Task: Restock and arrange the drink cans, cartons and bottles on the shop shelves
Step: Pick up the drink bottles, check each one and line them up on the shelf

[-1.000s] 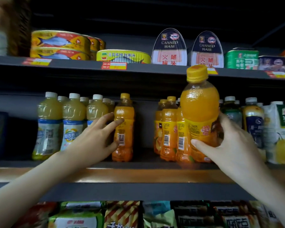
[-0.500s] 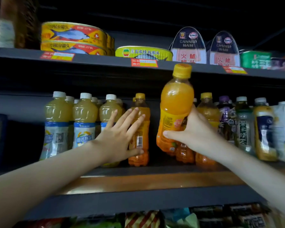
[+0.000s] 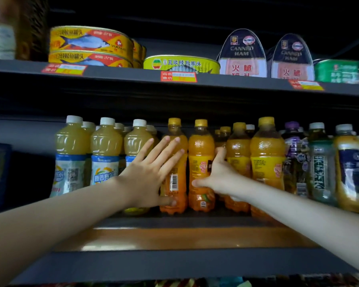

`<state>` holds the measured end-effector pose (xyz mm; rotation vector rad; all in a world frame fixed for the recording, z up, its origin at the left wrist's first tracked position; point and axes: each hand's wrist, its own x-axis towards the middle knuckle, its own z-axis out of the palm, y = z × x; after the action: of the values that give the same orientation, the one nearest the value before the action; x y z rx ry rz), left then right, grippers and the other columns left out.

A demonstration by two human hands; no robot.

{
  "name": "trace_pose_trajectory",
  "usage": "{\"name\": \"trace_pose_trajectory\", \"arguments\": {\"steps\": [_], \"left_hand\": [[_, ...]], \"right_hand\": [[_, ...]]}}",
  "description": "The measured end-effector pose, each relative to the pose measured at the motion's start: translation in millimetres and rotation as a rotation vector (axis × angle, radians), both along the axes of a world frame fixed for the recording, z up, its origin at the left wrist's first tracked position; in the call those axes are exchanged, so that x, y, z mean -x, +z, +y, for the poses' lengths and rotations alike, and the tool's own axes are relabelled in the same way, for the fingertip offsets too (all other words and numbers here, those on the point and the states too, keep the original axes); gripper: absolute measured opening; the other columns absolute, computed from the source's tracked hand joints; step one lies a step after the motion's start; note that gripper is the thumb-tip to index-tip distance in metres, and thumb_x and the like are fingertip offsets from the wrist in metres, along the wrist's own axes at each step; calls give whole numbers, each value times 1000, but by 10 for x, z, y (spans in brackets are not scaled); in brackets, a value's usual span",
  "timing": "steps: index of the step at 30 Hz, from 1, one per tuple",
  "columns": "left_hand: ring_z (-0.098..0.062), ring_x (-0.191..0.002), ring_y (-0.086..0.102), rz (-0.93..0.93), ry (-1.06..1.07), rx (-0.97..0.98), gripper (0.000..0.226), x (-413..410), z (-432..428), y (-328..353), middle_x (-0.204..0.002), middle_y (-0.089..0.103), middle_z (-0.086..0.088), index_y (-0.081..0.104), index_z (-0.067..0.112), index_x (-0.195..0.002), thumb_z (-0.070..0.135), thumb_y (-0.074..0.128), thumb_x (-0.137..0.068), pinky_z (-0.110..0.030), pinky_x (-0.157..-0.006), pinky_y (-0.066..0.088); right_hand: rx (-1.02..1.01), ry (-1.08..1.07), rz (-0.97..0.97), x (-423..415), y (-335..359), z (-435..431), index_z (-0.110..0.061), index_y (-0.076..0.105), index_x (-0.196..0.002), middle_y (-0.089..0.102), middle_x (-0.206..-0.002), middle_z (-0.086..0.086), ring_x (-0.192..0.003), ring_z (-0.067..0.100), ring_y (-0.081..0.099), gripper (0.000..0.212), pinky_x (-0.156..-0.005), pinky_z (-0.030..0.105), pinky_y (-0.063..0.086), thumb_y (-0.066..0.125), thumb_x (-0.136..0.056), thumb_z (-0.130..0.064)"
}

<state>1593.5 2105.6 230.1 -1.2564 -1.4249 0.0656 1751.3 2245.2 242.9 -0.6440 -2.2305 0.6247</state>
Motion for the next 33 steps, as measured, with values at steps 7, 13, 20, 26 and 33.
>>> {"name": "trace_pose_trajectory", "arguments": {"steps": [7,13,20,26,33], "left_hand": [[-34,-144,16,18,25,44,122,22,6,25,-156,21,-21,23,5,-150,90,33,-63,-52,-113,15],[-34,-145,15,-4,40,49,124,18,8,23,-158,20,-20,22,5,-151,91,32,-63,-51,-115,12],[-34,-145,15,5,21,27,126,42,14,7,-157,21,-20,21,7,-151,91,40,-59,-52,-114,13],[-35,-145,20,7,9,16,128,46,8,-17,-157,22,-19,26,7,-151,91,47,-57,-52,-113,16],[-35,-144,18,2,10,18,128,25,26,-23,-157,22,-19,25,7,-151,91,47,-57,-52,-113,15]], "right_hand": [[-303,-15,-62,-28,-94,-17,-46,-36,-138,4,-161,9,-140,31,34,136,-103,41,44,82,-76,-16],[-736,-119,-328,-66,-96,-48,-36,-38,-139,-51,-143,-4,-132,19,-42,134,-115,38,26,80,-78,-23],[-675,-179,-412,291,-38,139,-26,-33,-142,-55,-134,-3,-137,23,-38,130,-111,35,35,80,-78,-15],[-589,-276,-487,655,33,263,-27,-23,-149,-50,-143,2,-140,25,-33,125,-111,44,33,78,-78,-9],[-627,-280,-509,384,120,169,-18,-15,-154,-35,-155,4,-145,21,-23,116,-116,38,25,76,-80,-12]]}}
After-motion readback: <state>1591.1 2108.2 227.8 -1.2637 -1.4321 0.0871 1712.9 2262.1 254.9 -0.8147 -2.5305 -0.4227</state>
